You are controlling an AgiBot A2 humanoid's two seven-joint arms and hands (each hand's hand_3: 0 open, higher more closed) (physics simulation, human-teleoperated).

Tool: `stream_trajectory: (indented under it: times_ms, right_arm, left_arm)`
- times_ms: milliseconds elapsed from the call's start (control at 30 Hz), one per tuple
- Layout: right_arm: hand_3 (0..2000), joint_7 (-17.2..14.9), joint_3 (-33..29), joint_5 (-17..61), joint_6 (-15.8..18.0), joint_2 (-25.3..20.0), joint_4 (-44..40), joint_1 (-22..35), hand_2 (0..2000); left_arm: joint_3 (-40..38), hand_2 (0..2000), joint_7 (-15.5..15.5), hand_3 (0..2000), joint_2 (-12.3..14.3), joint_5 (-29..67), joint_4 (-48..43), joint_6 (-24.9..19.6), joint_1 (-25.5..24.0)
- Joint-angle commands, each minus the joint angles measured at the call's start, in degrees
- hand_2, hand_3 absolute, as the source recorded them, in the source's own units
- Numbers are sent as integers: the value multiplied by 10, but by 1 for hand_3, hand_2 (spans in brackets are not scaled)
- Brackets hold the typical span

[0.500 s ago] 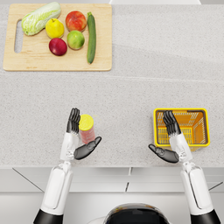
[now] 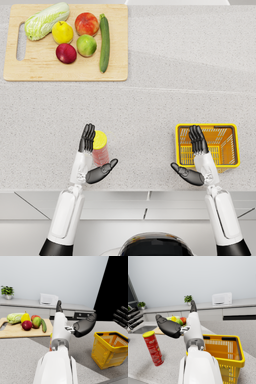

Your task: Pick up the red potato chip and place it into the yellow basket

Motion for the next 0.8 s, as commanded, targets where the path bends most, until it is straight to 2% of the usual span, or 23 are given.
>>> stream_trajectory:
  times_ms: [33,200,333,500,800]
  right_arm:
    - [0,4,-26,0,-4,-10,0,18,0]
    - [0,13,-63,127,-13,-13,18,8,0]
    - [0,15,-69,210,-15,-19,16,10,0]
    - [0,15,-61,237,-15,-22,24,-1,0]
    - [0,15,-41,243,-15,-30,35,-11,0]
  left_arm:
    - [-30,0,-4,0,12,0,6,-4,23]
    - [-52,0,-13,0,21,127,11,-13,29]
    - [-44,0,-15,0,27,222,45,-15,31]
    - [-26,0,-15,0,33,260,142,-15,29]
    - [5,0,-15,0,48,269,293,-15,36]
